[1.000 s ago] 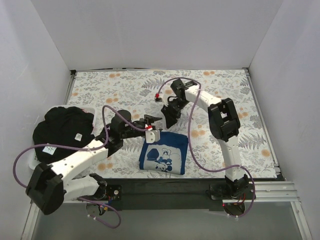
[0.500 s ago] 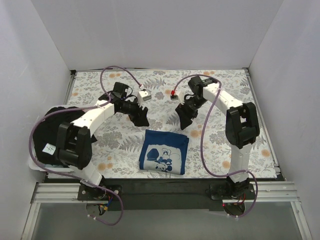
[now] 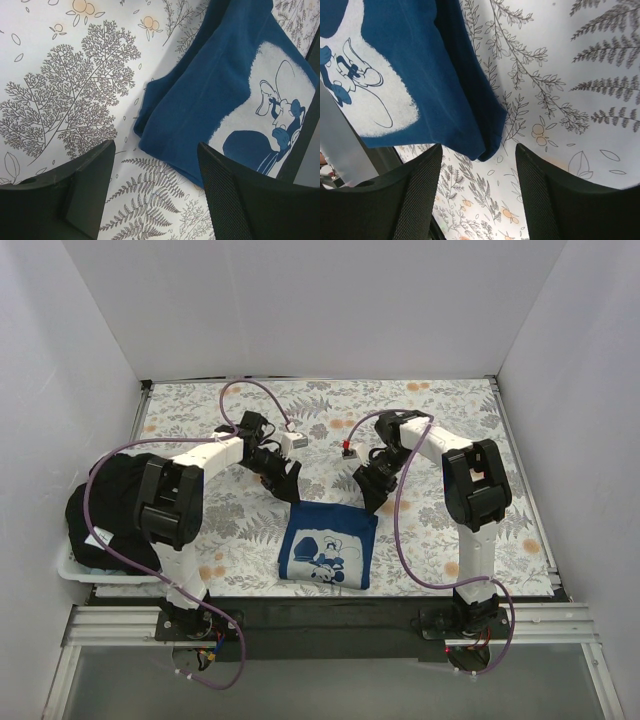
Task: Fold and stack the t-shirts
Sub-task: Fold the tshirt
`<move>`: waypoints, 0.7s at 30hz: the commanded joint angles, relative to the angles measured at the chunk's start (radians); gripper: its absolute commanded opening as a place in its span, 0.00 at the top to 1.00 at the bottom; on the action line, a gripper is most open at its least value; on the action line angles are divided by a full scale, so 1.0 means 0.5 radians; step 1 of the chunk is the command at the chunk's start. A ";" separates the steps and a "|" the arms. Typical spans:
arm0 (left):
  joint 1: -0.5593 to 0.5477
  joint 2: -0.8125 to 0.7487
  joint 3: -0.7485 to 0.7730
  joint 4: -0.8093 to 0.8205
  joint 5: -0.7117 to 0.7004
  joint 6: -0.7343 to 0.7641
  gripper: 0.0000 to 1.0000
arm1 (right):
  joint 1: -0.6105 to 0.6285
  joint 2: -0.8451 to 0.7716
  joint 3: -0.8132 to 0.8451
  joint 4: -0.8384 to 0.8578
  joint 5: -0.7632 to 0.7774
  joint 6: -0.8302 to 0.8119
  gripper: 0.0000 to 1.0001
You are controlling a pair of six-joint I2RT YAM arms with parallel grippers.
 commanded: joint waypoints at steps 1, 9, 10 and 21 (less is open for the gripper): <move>0.000 0.007 0.070 -0.035 0.049 -0.010 0.34 | 0.008 -0.044 -0.018 -0.047 -0.075 -0.046 0.35; -0.003 0.084 0.104 -0.075 0.092 0.002 0.34 | 0.041 -0.035 -0.003 -0.111 -0.143 -0.046 0.54; -0.003 0.090 0.107 -0.081 0.101 -0.001 0.35 | 0.041 -0.035 0.007 -0.124 -0.139 -0.046 0.57; 0.000 -0.002 0.104 -0.091 0.129 0.030 0.96 | 0.041 -0.179 0.274 -0.391 0.017 -0.046 0.99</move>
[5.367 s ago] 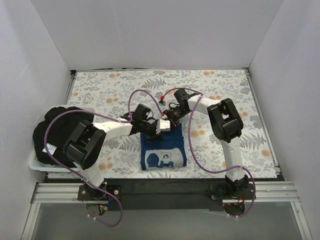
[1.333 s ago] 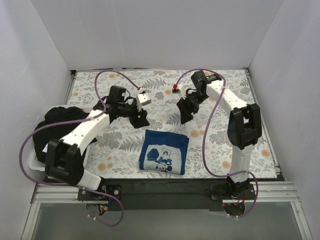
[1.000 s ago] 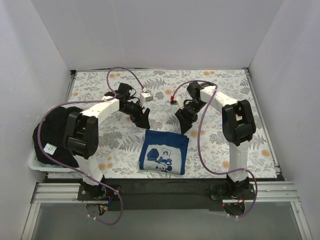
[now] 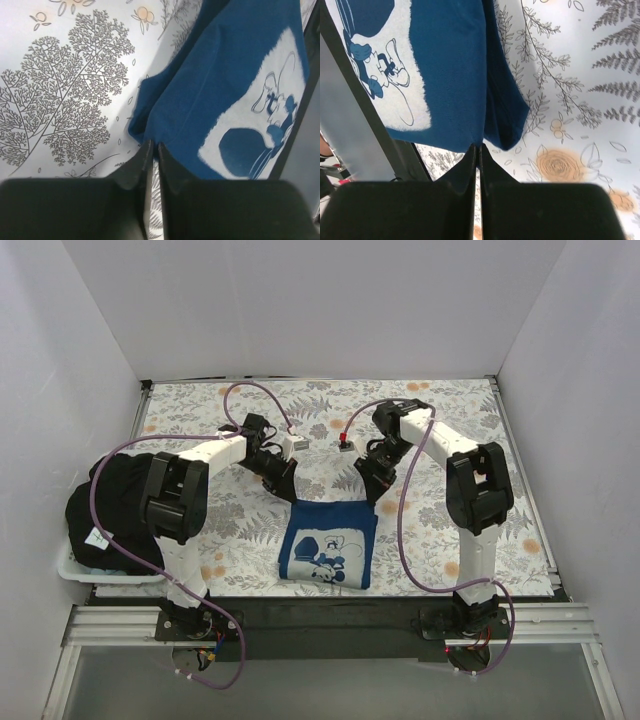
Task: Fold and stack the t-shirts
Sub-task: Fold the tshirt
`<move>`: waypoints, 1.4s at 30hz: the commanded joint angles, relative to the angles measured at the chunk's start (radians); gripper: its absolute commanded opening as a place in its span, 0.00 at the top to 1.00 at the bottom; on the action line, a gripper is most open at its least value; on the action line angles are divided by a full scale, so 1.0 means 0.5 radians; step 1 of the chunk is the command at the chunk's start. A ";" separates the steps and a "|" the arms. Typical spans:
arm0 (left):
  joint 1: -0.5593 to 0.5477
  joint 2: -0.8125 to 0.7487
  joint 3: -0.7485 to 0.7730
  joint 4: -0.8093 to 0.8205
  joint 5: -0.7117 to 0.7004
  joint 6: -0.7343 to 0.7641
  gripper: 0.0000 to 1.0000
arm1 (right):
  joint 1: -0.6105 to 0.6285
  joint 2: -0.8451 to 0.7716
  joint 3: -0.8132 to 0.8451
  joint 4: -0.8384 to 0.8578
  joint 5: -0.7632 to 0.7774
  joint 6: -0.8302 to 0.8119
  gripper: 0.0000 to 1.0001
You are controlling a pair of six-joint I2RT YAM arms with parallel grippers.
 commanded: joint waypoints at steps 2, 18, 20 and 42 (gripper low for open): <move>0.009 -0.160 0.021 0.093 -0.007 -0.042 1.00 | 0.000 -0.167 0.051 -0.144 0.177 -0.021 0.99; 0.071 0.069 0.100 0.416 -0.244 -0.257 1.00 | -0.126 0.170 0.075 0.297 0.718 0.068 0.99; 0.071 0.140 0.116 0.456 -0.296 -0.279 1.00 | -0.129 0.259 0.191 0.346 0.767 0.108 0.99; 0.108 -0.746 -0.190 0.646 0.295 -1.313 0.24 | -0.221 -0.621 -0.007 0.586 -0.002 0.757 0.08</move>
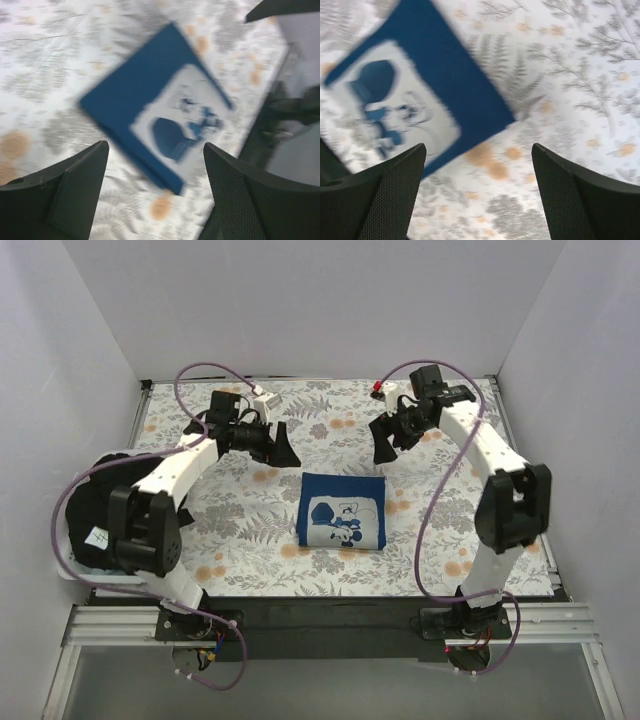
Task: Fold and stack the t-shirts
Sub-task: Fold the tshirt
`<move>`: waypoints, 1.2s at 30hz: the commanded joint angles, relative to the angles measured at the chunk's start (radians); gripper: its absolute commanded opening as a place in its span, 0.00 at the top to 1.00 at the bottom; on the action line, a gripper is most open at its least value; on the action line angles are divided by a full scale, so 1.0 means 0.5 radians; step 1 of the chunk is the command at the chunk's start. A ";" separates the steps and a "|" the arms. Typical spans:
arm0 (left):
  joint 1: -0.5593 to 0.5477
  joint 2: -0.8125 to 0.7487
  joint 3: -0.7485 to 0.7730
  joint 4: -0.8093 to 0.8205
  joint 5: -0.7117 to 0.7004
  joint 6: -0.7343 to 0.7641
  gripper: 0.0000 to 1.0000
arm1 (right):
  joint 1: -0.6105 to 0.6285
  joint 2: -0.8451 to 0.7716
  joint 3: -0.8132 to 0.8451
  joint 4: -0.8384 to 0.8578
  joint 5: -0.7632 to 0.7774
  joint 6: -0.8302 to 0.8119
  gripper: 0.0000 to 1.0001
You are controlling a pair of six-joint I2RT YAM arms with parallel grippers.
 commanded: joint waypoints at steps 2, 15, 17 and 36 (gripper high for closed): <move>-0.133 -0.528 -0.460 0.296 0.546 -0.788 0.23 | 0.126 -0.604 -0.576 0.153 -0.569 0.422 0.05; -0.569 -0.300 -1.078 1.407 0.406 -1.927 0.20 | 0.237 -0.489 -1.350 0.791 -1.388 1.233 0.02; -0.566 -0.177 -1.134 1.444 0.382 -1.998 0.21 | 0.243 -0.391 -1.421 0.840 -1.385 1.260 0.02; -0.173 -0.184 -1.149 0.871 0.136 -1.716 0.25 | 0.034 -0.354 -1.522 0.464 -0.987 0.835 0.02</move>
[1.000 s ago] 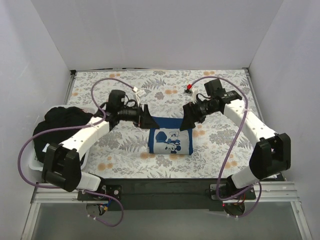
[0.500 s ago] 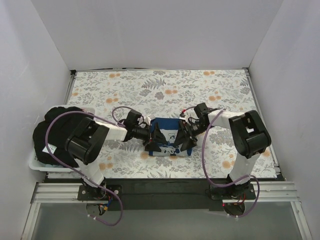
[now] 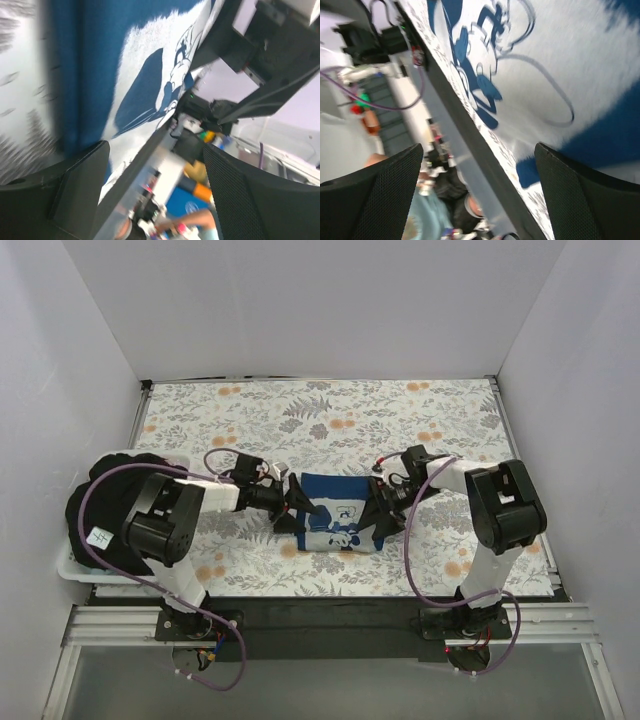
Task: Fold and stack the t-shirts
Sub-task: Fold the tshirt, then neatly place the folded tshirt to the corner
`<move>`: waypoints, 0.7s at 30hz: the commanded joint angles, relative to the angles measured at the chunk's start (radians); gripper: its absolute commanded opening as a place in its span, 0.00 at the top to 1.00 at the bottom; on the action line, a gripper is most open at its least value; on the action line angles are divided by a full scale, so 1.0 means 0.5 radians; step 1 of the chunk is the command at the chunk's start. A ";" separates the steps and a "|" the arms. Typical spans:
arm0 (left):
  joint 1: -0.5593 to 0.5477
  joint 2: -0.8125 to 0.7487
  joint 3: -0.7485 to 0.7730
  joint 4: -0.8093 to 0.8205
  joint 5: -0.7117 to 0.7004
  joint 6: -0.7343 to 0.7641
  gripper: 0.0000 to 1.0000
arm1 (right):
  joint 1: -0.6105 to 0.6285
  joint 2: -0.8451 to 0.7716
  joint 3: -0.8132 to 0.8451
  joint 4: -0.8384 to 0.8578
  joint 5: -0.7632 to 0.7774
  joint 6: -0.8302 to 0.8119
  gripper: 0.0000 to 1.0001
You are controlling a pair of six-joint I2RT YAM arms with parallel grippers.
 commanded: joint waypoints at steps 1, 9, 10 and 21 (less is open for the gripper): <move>0.112 -0.277 0.003 -0.239 -0.242 0.239 0.25 | -0.025 -0.263 -0.031 -0.248 0.217 -0.316 0.02; -0.408 -0.658 0.604 -1.017 -1.387 0.950 0.22 | -0.130 -0.730 0.279 -0.392 0.385 -0.461 0.02; -0.558 -0.637 0.653 -1.052 -1.611 0.990 0.22 | -0.142 -0.770 0.279 -0.392 0.437 -0.455 0.02; -0.940 -0.115 0.856 -1.108 -2.104 1.254 0.15 | -0.298 -0.905 0.156 -0.352 0.680 -0.421 0.02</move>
